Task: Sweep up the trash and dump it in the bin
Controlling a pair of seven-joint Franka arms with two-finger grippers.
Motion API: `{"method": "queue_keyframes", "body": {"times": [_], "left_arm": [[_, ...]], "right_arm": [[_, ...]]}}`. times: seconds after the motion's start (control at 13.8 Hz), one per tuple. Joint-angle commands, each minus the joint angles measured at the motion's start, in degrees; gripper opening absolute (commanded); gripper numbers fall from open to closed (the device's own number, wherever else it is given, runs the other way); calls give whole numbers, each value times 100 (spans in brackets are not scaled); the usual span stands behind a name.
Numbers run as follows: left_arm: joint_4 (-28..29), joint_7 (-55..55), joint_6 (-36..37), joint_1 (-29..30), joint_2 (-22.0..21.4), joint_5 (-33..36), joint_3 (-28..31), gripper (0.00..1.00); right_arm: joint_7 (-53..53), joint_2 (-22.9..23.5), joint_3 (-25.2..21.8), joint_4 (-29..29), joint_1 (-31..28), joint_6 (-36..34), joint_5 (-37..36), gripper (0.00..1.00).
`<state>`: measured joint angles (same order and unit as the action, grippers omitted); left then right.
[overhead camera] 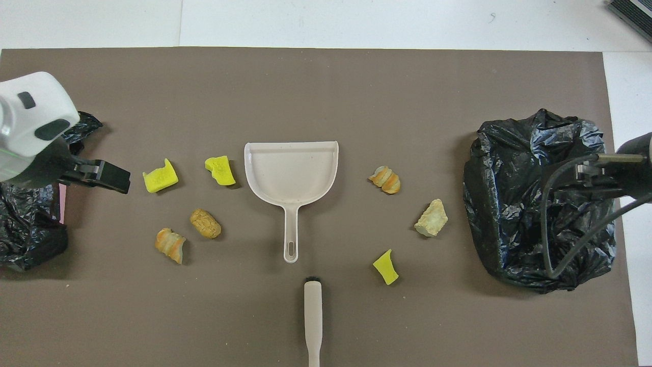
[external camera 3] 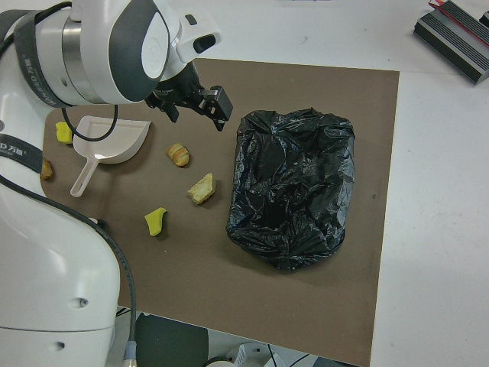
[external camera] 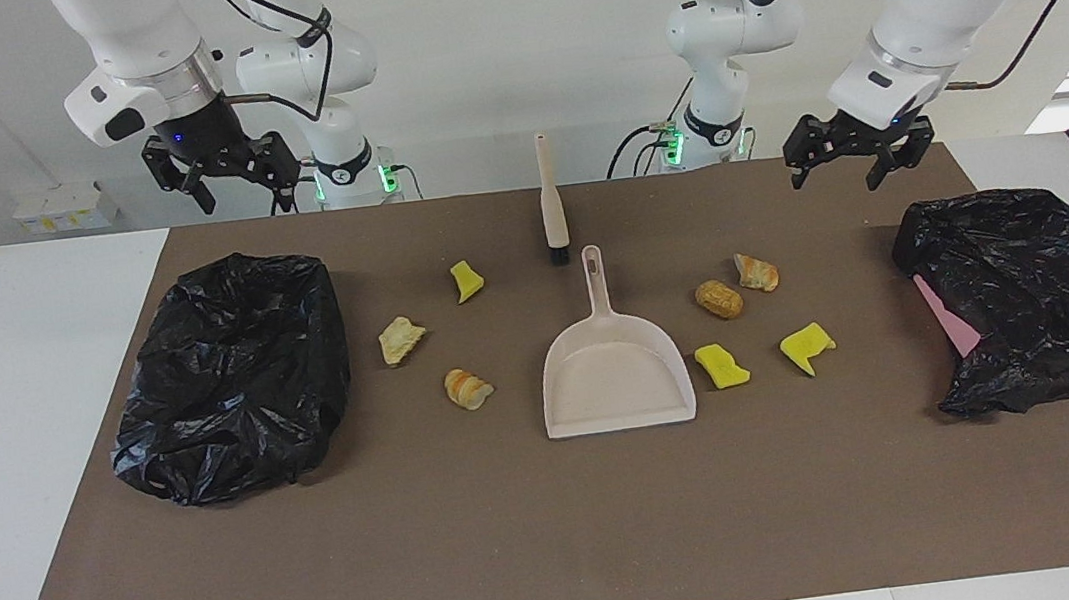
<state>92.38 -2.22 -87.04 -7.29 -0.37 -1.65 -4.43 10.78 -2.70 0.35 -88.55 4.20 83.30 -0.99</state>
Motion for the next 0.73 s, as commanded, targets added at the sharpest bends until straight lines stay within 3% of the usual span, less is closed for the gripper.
{"method": "queue_keyframes", "body": {"times": [0.0,0.22,0.51,0.65], "left_arm": [[789,220,-296,-534,-534,-46,92,100],[1307,703,-444,-1194,-718,-81,92,100],[2510,1187,-1208,-1870,-1219,-467,92,100],[2871,1477,-1489,-2230,-1229,-476,92,100]], "right_arm": [[-129,-91,18,-75,-95,-33,107,100],[-67,-99,0,-92,-104,-33,107,100],[151,-108,9,-110,-78,28,107,100],[249,-99,18,-110,-104,37,116,100]]}}
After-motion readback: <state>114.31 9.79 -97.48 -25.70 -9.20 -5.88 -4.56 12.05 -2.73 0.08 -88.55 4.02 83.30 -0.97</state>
